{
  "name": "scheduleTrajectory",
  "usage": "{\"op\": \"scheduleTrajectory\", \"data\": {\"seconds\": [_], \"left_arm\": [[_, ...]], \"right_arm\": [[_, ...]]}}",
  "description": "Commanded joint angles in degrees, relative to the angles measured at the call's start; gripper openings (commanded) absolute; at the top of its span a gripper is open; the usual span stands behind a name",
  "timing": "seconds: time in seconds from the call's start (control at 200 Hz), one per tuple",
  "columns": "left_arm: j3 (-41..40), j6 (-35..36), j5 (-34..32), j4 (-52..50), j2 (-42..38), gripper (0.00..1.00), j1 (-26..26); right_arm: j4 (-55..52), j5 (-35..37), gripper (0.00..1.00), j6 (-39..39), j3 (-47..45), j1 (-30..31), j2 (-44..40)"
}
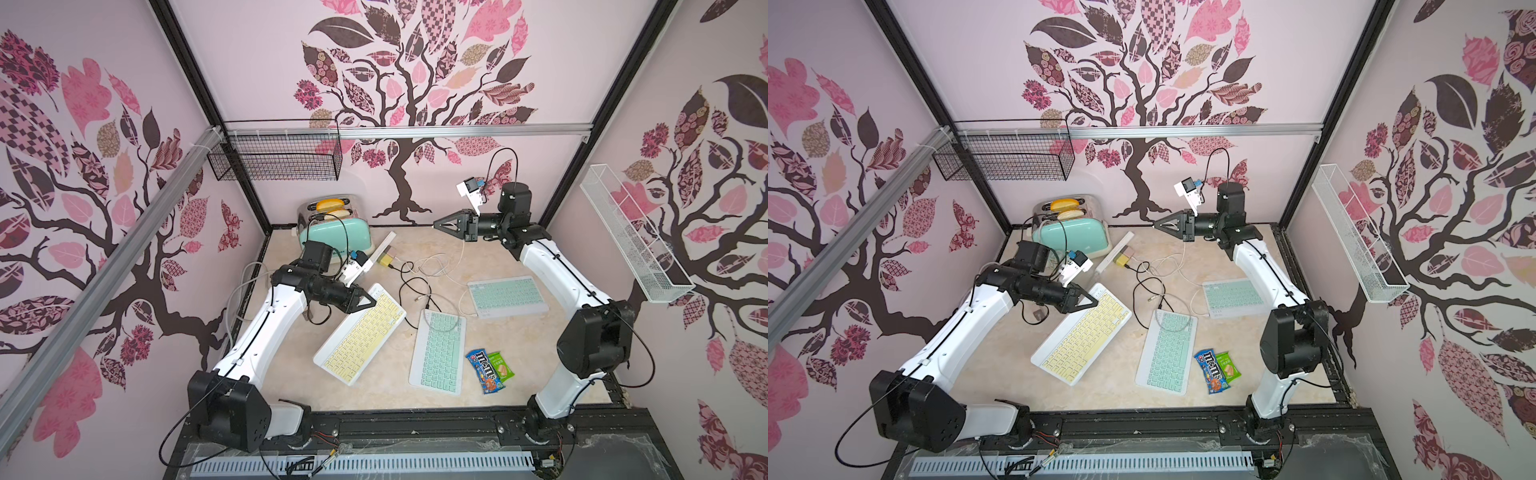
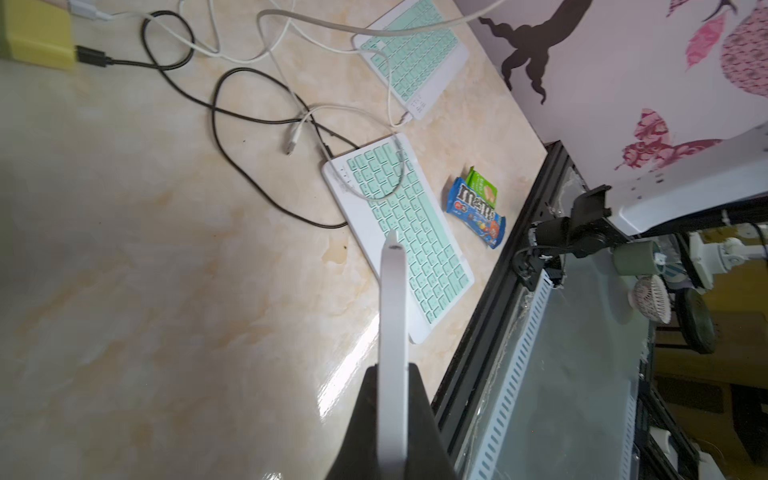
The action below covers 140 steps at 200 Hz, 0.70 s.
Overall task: Unplug the wireless keyboard
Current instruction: Place the keyboard at the center of the board.
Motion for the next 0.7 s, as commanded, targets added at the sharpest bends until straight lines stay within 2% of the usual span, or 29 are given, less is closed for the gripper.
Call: {"op": "scheduleTrajectory", "data": {"seconds": [0.0, 0.155, 0.26, 0.34, 0.425, 0.5, 0.61, 0.695], "left_arm": [[-1.27, -5.04, -7.32, 3.77, -0.4, 0.0, 1.91], [-8.54, -18.43, -8.04, 12.37, -3.09, 0.0, 12.26], [-12.19, -22.27, -6.96, 15.7, -4.34, 0.0, 16.57], [-12.21, -20.57, -9.6, 14.47, -4.04, 0.0, 16.88], [-10.84, -19.37, -15.43, 11.93, -0.77, 0.0, 16.92], [-9.23, -19.42, -15.18, 10.66, 2.96, 0.0, 16.92], [-10.98, -24.26, -14.69, 15.37, 5.37, 0.0, 16.9], [-11.69, -25.08, -14.92, 16.3, 7.53, 0.0, 17.1]], "right_arm": [[4.55, 3.95, 0.0, 4.11, -3.53, 0.74, -1.54], [3.2, 15.27, 0.0, 4.24, -6.9, 5.08, -2.37], [3.43, 18.92, 0.0, 5.2, -8.15, 9.17, -1.44], [4.03, 19.97, 0.0, 5.87, -8.38, 11.78, -0.8], [5.53, 20.74, 0.0, 6.96, -8.26, 13.83, -0.23], [7.33, 20.45, 0.0, 8.57, -8.04, 14.57, 0.39], [8.84, 20.54, 0.0, 10.88, -7.8, 14.86, 1.23], [8.88, 21.76, 0.0, 11.4, -8.54, 14.81, 1.19]]}}
